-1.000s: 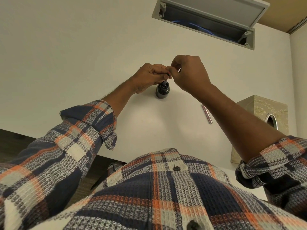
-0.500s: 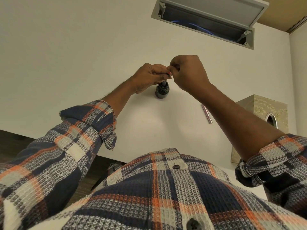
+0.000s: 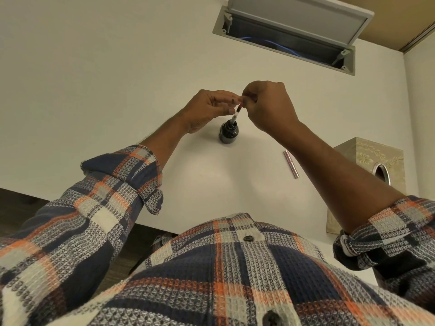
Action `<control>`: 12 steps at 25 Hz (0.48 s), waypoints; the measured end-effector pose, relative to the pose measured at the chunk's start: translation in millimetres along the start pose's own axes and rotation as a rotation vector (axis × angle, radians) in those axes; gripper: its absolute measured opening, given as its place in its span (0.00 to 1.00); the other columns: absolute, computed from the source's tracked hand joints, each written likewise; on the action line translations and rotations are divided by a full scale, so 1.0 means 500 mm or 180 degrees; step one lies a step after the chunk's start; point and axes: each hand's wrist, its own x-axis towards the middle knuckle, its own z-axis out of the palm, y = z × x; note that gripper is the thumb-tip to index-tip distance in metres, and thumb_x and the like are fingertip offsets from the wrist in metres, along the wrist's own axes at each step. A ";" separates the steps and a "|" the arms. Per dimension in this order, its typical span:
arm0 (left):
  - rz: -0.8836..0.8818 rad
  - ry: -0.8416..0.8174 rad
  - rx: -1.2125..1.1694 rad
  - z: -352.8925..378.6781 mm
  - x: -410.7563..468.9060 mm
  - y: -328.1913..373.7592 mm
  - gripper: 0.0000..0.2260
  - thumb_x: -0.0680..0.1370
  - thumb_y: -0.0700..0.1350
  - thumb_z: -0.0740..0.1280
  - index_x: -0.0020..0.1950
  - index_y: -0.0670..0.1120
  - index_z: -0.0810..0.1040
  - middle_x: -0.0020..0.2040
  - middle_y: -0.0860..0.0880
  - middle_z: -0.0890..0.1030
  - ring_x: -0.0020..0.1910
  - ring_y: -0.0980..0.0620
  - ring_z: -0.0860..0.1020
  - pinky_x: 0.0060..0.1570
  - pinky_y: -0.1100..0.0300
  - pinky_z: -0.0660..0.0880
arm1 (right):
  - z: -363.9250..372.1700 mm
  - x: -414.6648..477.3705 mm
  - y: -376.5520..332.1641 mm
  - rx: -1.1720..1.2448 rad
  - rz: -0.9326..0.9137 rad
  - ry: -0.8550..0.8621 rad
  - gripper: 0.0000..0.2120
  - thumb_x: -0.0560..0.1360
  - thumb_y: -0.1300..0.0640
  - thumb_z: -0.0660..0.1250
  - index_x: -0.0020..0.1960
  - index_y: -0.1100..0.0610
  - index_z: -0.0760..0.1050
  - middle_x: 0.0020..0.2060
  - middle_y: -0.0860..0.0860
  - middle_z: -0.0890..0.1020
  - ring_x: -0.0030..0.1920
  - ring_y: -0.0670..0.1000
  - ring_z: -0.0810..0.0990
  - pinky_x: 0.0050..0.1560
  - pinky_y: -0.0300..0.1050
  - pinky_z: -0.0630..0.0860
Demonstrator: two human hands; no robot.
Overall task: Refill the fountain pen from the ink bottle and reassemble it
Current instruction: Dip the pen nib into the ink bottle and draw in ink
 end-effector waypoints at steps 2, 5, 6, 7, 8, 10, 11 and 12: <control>0.0012 0.0211 0.0091 -0.013 -0.002 0.003 0.13 0.74 0.34 0.69 0.58 0.37 0.79 0.57 0.45 0.81 0.57 0.52 0.79 0.57 0.61 0.74 | -0.005 -0.001 -0.002 0.0025 -0.0008 0.0027 0.08 0.77 0.56 0.65 0.48 0.57 0.81 0.41 0.55 0.84 0.41 0.54 0.80 0.44 0.49 0.79; -0.0042 0.0857 -0.0014 -0.039 -0.014 0.003 0.08 0.74 0.37 0.70 0.52 0.41 0.82 0.52 0.46 0.83 0.54 0.53 0.79 0.60 0.55 0.75 | -0.011 -0.002 -0.003 0.0063 0.0038 0.0050 0.09 0.77 0.54 0.66 0.49 0.58 0.81 0.41 0.54 0.84 0.42 0.54 0.81 0.45 0.49 0.79; -0.0097 0.1081 -0.0059 -0.047 -0.022 0.002 0.06 0.73 0.39 0.71 0.49 0.44 0.83 0.50 0.47 0.83 0.53 0.52 0.79 0.60 0.51 0.76 | -0.014 -0.003 0.000 0.0077 0.0056 0.0071 0.09 0.77 0.54 0.66 0.48 0.58 0.81 0.41 0.54 0.84 0.41 0.54 0.81 0.45 0.50 0.79; -0.0168 0.1291 -0.0079 -0.053 -0.032 0.002 0.04 0.73 0.40 0.72 0.46 0.46 0.84 0.48 0.47 0.83 0.52 0.51 0.80 0.60 0.49 0.76 | -0.018 -0.005 0.003 0.0088 0.0065 0.0104 0.09 0.76 0.54 0.66 0.48 0.58 0.82 0.40 0.54 0.84 0.41 0.54 0.81 0.45 0.50 0.79; -0.0251 0.1482 -0.0073 -0.058 -0.045 0.002 0.03 0.72 0.40 0.72 0.44 0.47 0.84 0.47 0.46 0.83 0.50 0.51 0.79 0.58 0.48 0.77 | -0.022 -0.008 0.008 0.0107 0.0072 0.0146 0.09 0.76 0.54 0.66 0.47 0.58 0.82 0.40 0.54 0.84 0.41 0.54 0.81 0.45 0.50 0.79; -0.0431 0.1774 -0.0065 -0.065 -0.075 0.004 0.03 0.72 0.39 0.71 0.43 0.47 0.83 0.45 0.46 0.82 0.46 0.51 0.79 0.55 0.49 0.79 | -0.029 -0.014 0.016 0.0218 0.0130 0.0235 0.09 0.76 0.55 0.67 0.47 0.58 0.82 0.40 0.53 0.85 0.40 0.53 0.81 0.45 0.51 0.80; -0.0523 0.1881 -0.0088 -0.067 -0.092 0.006 0.04 0.73 0.38 0.71 0.43 0.46 0.83 0.44 0.46 0.82 0.45 0.51 0.79 0.54 0.50 0.79 | -0.031 -0.017 0.020 0.0313 0.0201 0.0280 0.09 0.76 0.55 0.67 0.48 0.59 0.82 0.40 0.53 0.85 0.39 0.53 0.82 0.45 0.50 0.80; -0.0610 0.1956 -0.0128 -0.066 -0.109 0.008 0.05 0.73 0.36 0.71 0.43 0.46 0.82 0.43 0.47 0.81 0.45 0.51 0.79 0.53 0.51 0.79 | -0.033 -0.019 0.023 0.0416 0.0290 0.0330 0.09 0.76 0.55 0.67 0.48 0.59 0.82 0.40 0.53 0.85 0.39 0.52 0.82 0.45 0.50 0.81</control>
